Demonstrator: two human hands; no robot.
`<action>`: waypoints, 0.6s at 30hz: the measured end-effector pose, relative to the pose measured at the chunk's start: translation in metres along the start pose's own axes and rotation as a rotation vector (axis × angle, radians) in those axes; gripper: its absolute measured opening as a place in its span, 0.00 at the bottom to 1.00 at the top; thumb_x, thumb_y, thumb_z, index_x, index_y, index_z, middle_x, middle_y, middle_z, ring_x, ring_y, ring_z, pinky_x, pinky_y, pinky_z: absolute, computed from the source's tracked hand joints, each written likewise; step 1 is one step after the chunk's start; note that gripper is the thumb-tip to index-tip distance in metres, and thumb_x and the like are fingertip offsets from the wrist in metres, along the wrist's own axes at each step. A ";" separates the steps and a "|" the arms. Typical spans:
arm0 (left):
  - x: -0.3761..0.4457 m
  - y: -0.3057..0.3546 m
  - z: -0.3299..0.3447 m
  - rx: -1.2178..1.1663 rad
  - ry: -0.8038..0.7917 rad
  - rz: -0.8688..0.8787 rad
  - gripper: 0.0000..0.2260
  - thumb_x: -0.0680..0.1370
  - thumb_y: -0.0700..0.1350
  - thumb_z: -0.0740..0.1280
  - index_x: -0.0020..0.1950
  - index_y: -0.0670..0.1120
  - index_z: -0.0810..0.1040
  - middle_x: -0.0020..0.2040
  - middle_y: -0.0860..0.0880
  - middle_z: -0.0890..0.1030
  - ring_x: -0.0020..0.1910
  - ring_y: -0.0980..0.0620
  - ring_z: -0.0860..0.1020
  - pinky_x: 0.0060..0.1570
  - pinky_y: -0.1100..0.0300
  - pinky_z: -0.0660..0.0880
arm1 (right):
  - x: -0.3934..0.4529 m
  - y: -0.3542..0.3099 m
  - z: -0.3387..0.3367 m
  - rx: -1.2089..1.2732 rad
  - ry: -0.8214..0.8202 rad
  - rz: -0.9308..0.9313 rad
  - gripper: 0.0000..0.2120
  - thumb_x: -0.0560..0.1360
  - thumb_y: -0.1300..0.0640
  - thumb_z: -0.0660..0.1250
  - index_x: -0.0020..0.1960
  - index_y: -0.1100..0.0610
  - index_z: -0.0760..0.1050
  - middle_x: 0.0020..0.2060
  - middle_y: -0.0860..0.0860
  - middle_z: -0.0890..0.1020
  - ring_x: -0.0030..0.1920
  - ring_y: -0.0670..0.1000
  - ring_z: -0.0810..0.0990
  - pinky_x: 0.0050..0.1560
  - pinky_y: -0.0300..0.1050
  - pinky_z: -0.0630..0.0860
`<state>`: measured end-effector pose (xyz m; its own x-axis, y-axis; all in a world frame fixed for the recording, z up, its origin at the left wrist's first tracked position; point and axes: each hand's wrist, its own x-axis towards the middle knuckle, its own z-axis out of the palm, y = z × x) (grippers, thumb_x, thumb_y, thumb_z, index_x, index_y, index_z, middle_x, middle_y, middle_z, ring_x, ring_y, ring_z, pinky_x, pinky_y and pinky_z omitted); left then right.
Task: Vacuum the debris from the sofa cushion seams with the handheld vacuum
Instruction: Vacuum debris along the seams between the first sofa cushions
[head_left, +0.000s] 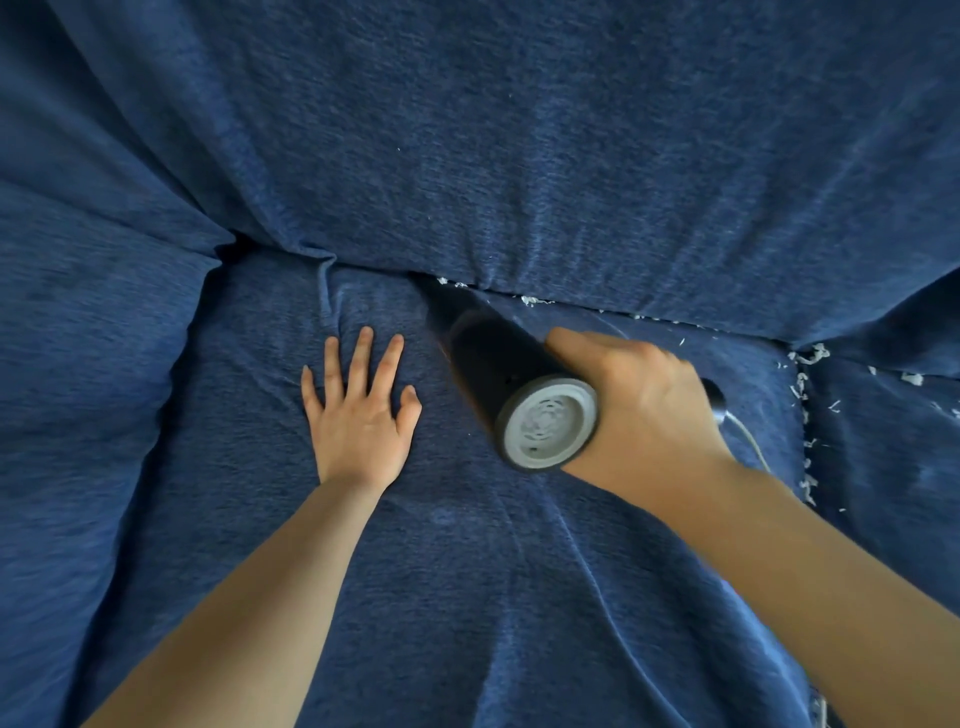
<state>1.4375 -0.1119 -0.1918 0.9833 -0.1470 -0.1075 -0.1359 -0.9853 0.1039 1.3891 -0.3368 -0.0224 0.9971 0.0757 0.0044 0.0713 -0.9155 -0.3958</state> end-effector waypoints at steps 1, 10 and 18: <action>0.000 0.000 0.000 0.000 0.002 -0.001 0.26 0.80 0.60 0.44 0.79 0.57 0.52 0.80 0.50 0.54 0.79 0.43 0.46 0.75 0.40 0.44 | -0.002 0.008 0.000 0.073 -0.022 0.046 0.15 0.61 0.45 0.70 0.37 0.48 0.66 0.28 0.44 0.72 0.29 0.54 0.73 0.33 0.44 0.66; 0.000 0.001 0.001 -0.008 0.017 -0.008 0.26 0.80 0.59 0.45 0.79 0.57 0.54 0.80 0.50 0.56 0.79 0.43 0.48 0.75 0.39 0.45 | 0.001 0.037 -0.016 0.245 -0.021 0.060 0.07 0.59 0.40 0.60 0.34 0.42 0.67 0.23 0.42 0.70 0.26 0.46 0.71 0.30 0.45 0.70; 0.001 0.001 0.002 -0.002 0.026 -0.004 0.26 0.80 0.59 0.46 0.78 0.56 0.56 0.79 0.50 0.57 0.79 0.43 0.49 0.75 0.40 0.46 | -0.003 0.037 -0.018 0.160 -0.013 0.023 0.18 0.58 0.40 0.60 0.41 0.51 0.68 0.24 0.43 0.71 0.28 0.54 0.74 0.30 0.50 0.75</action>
<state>1.4378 -0.1126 -0.1939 0.9866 -0.1407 -0.0825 -0.1317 -0.9857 0.1056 1.3891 -0.3775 -0.0208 0.9979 0.0617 -0.0178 0.0425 -0.8426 -0.5368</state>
